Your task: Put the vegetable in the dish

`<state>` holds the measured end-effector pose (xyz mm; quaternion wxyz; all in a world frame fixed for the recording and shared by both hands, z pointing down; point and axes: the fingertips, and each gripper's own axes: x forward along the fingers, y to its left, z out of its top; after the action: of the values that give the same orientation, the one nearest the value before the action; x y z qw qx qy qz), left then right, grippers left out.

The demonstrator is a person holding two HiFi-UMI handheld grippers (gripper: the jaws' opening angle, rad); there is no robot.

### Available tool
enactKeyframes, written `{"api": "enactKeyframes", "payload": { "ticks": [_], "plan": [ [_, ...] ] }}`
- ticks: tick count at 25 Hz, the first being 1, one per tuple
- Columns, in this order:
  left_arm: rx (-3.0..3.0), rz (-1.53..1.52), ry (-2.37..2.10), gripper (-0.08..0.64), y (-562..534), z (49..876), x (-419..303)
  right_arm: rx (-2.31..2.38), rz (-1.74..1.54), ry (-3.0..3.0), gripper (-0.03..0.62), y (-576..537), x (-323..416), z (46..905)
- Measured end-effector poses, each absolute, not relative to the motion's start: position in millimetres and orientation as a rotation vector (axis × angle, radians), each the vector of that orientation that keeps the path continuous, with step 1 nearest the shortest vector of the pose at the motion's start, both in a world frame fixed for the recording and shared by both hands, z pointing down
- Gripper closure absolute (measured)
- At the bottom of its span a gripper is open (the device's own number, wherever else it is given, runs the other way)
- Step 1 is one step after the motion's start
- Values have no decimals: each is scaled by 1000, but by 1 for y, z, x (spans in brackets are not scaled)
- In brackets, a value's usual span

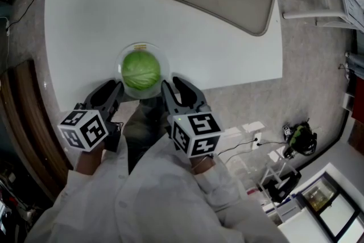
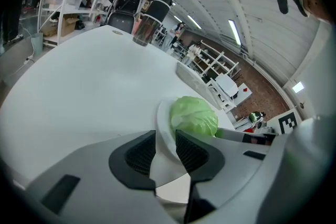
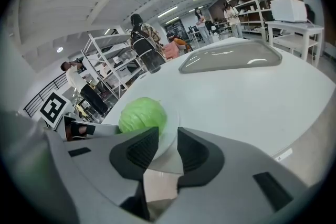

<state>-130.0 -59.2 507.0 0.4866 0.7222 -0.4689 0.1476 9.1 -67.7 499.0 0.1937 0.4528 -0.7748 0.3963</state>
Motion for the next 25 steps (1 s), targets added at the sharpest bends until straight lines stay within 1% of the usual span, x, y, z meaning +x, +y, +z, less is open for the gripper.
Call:
{"api": "enactKeyframes", "payload": {
  "ticks": [4,10,25],
  "plan": [
    [1750,372,-1144,437,-58,509,-131,1272,1120,-2153,490,-67,8,503],
    [1743,382,-1148,425,-58,508,-129,1271,1122,-2130,485,-69,7,507],
    [1709,384,-1123,425,-55,507,-127,1247,1149,-2092,480,-65,1,515]
  ]
}}
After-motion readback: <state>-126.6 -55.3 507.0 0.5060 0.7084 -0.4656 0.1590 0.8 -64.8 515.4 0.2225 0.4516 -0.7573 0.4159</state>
